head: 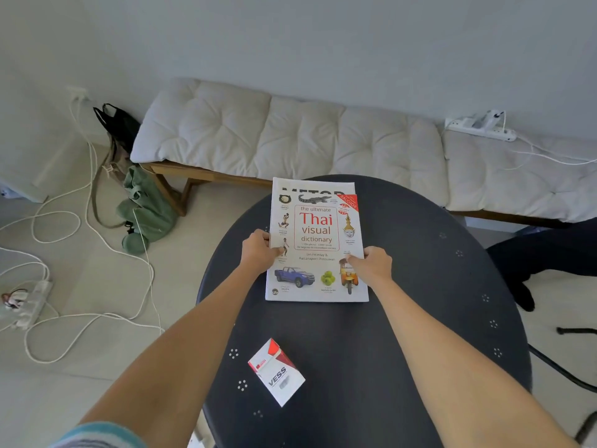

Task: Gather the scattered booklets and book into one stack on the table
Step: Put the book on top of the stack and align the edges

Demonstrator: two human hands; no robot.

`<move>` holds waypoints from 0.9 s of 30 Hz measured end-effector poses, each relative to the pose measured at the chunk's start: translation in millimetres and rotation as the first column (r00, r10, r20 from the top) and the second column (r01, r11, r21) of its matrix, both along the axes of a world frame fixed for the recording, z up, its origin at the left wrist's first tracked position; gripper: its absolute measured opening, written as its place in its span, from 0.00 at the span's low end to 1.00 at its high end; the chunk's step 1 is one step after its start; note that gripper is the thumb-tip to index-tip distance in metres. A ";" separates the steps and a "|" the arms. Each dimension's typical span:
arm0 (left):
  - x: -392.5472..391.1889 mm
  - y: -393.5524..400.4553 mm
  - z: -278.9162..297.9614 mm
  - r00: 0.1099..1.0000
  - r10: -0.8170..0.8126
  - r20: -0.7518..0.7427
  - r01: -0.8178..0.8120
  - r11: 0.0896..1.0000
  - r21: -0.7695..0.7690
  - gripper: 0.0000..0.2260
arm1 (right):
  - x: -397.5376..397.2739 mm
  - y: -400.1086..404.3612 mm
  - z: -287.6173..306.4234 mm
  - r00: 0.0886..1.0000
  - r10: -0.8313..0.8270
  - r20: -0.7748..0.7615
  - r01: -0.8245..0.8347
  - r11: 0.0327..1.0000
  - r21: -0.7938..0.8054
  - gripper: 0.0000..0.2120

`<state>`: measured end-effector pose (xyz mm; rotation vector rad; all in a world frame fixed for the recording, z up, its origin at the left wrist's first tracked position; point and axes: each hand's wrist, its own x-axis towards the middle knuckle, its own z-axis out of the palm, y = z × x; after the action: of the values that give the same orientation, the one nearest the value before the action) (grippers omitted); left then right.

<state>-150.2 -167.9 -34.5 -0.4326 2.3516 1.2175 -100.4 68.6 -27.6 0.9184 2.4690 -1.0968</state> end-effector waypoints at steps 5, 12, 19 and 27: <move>-13.4 2.7 -7.4 0.995 -0.094 -0.011 0.092 0.986 -0.136 0.18 | -9.1 0.2 1.8 0.999 -0.001 0.048 -0.002 0.997 0.073 0.13; -15.7 6.0 -7.7 0.987 -0.160 0.026 0.162 0.954 -0.253 0.24 | -1.4 -10.6 0.6 0.999 0.028 0.037 -0.036 0.969 0.243 0.15; 13.4 -11.1 -2.2 0.981 -0.145 -0.127 0.122 0.977 -0.176 0.14 | 29.9 -27.9 8.8 0.984 0.135 -0.113 -0.079 0.910 0.407 0.18; 104.3 -52.7 -15.8 0.847 -0.510 -0.151 0.398 0.796 -0.456 0.24 | 114.1 -75.1 15.3 0.926 0.243 -0.288 -0.148 0.937 0.315 0.19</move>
<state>-45.9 -220.7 -50.3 0.2014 2.7269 0.5751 13.7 -6.6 -12.3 0.5742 2.9758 -0.8917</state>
